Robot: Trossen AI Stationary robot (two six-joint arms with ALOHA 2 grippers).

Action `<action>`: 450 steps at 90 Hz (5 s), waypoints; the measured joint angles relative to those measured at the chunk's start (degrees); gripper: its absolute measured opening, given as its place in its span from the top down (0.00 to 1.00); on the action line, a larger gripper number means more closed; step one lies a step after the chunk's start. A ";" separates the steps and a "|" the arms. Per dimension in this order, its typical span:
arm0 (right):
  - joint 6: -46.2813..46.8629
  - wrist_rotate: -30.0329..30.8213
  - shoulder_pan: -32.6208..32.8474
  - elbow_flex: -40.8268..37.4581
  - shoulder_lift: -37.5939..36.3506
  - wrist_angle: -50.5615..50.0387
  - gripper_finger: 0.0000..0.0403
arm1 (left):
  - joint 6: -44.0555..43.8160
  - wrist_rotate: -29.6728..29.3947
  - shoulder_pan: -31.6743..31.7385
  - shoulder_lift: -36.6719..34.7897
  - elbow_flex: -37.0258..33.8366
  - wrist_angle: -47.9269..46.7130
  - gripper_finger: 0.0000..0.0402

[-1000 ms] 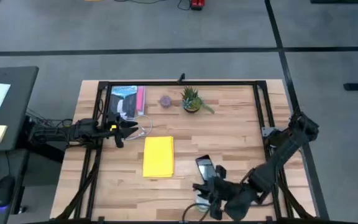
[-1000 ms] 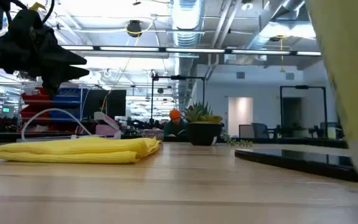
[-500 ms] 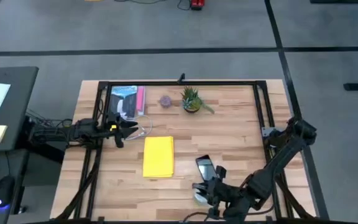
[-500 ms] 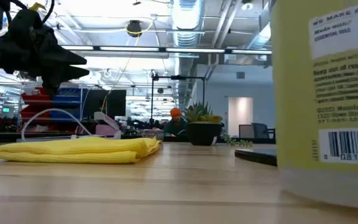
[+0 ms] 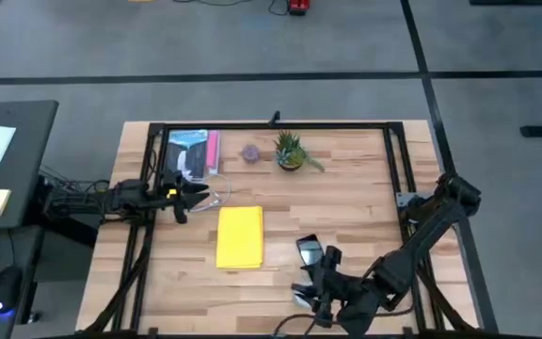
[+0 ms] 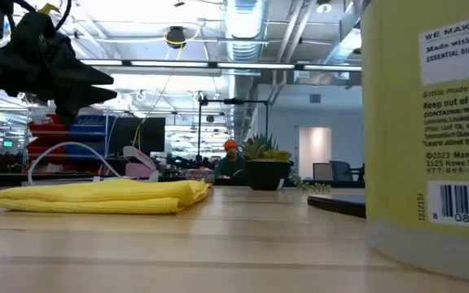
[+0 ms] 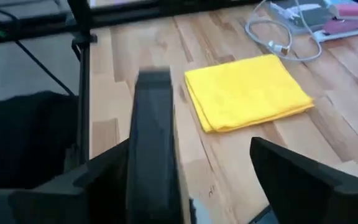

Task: Apply microfiber cloth
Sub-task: Spray the front of the cellphone

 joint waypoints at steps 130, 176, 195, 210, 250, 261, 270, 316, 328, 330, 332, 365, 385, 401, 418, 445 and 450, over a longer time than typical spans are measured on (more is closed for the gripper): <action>3.80 -29.07 -15.40 -39.55 -10.85 11.97 0.76 | -21.05 1.34 -0.02 2.17 0.01 0.72 0.67; -2.80 -27.79 -24.70 -41.47 1.20 35.16 1.00 | -15.13 1.22 -2.72 24.37 6.69 7.97 0.85; -3.60 -21.26 -30.11 -40.97 -3.01 31.93 1.00 | -13.91 5.58 -5.40 35.80 13.69 8.05 0.95; -2.53 -27.51 -33.35 -40.53 -9.98 29.98 0.99 | -11.54 10.23 -7.21 48.41 20.73 9.50 1.00; 15.31 -35.77 -39.00 -49.25 -13.89 30.14 0.54 | -17.88 23.24 -2.31 86.84 41.74 9.29 1.00; 17.18 -39.50 -40.59 -50.45 -12.03 35.41 0.43 | -19.44 24.81 -0.36 95.61 46.95 9.08 1.00; 17.57 -41.57 -40.93 -50.42 -8.98 39.56 0.38 | -19.57 24.98 1.14 101.43 50.64 8.70 1.00; 21.06 -42.09 -40.79 -50.42 -0.67 55.52 0.37 | -20.26 30.80 3.49 115.64 61.22 8.80 1.00; 19.66 -43.06 -40.28 -50.42 -1.75 55.83 0.38 | -20.23 30.42 3.45 115.61 61.21 9.01 1.00; 19.63 -43.04 -40.17 -50.42 -1.84 55.78 0.39 | -20.24 30.38 3.45 115.61 61.20 9.03 1.00; 19.49 -43.04 -40.15 -50.42 -2.00 55.61 0.40 | -20.24 30.35 3.45 115.61 61.18 9.06 1.00; 19.17 -42.30 -39.33 -50.07 -2.73 53.22 0.95 | -19.44 30.38 3.23 112.41 60.83 7.81 1.00; 15.61 -33.65 -36.96 -50.33 -7.44 48.61 0.97 | -14.91 27.32 3.19 98.68 60.84 1.46 1.00; 11.95 -23.09 -34.21 -50.64 -14.24 43.75 0.97 | -11.52 25.09 3.19 85.78 60.86 -13.75 1.00; 9.31 -13.96 -30.52 -50.47 -18.55 44.25 0.97 | -15.40 24.78 2.45 77.63 54.46 -29.50 1.00; 7.38 -11.78 -28.22 -50.45 -18.89 48.09 0.97 | -28.36 25.07 1.68 80.52 33.86 -7.50 1.00; 6.49 -11.80 -28.22 -50.45 -18.91 49.19 0.97 | -30.03 25.97 1.68 83.58 32.52 -1.41 1.00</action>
